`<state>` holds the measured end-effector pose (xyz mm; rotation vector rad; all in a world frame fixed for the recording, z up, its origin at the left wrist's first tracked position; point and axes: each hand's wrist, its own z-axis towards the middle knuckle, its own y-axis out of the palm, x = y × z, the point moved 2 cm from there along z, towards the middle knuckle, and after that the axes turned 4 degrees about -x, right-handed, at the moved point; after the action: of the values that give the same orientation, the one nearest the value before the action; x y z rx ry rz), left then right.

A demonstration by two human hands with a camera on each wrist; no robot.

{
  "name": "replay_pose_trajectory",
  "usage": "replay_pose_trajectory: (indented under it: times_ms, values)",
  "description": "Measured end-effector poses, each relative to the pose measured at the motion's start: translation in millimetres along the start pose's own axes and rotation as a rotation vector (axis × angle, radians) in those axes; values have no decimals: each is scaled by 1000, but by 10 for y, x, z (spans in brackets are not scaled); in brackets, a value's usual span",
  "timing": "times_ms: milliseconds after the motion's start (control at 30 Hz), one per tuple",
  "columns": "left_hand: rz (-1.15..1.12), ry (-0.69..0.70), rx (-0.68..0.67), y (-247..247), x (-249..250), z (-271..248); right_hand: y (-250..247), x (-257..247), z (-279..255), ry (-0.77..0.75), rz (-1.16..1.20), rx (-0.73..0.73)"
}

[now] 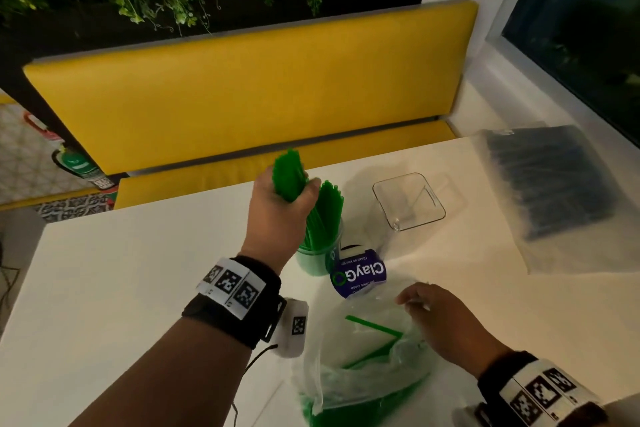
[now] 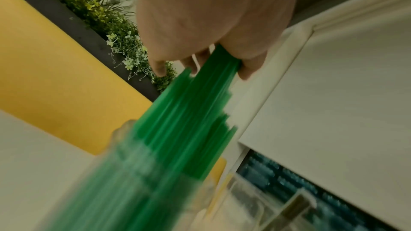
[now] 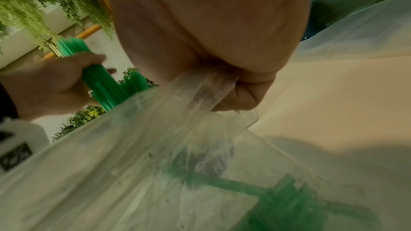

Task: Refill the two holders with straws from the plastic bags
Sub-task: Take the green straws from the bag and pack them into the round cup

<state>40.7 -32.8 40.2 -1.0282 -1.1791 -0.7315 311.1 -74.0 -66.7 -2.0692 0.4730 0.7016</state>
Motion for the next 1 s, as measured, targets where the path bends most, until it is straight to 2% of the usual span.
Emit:
replay_pose_trajectory:
  times_ms: [100, 167, 233, 300, 333, 400, 433, 500, 633, 733, 767, 833, 867, 900, 933, 967, 1000]
  values:
    - [238, -97, -178, 34, -204, -36, -26, -15, -8, 7, 23, -7]
    - [193, -150, -218, -40, -238, -71, -40, -22, -22, 7, 30, -10]
    - [135, -75, -163, -133, -115, -71, -46, -14, -29, 10, 25, -10]
    - [211, 76, -139, -137, 30, -50, -37, -7, -25, 12, 18, -12]
    - [352, 168, -161, -83, 96, -38, -29, -9, -22, 14, 16, -17]
    - [805, 338, -266, 92, 111, -32, -22, -22, -13, 16, 13, -25]
    - [1003, 364, -350, 182, 52, -37, -22, -34, -13, 16, 8, -29]
    - [1177, 341, -435, 247, -57, -13, -25, -51, -21, 10, -1, -31]
    - [1117, 364, -278, 220, 1, 9, -40, -29, -39, 21, 25, -33]
    - [1222, 334, -346, 230, -37, -25, -53, -37, -60, 23, 28, -31]
    - [1212, 350, -305, 197, 11, -49, -61, -50, -70, 14, 28, -34]
    - [1000, 502, -153, 183, 206, -190, -86, -68, -78, -12, 66, -36]
    - [850, 623, -142, 237, 290, -357, -81, -72, -73, -16, 78, -39]
    - [715, 711, -246, 344, 333, -574, -83, -88, -69, -21, 86, -38]
    - [657, 719, -436, 480, 330, -803, -81, -100, -62, -26, 103, -31]
    - [647, 640, -626, 632, 221, -1011, -82, -123, -61, -40, 100, -28]
    - [647, 488, -756, 768, 57, -1159, -81, -158, -63, -73, 72, -28]
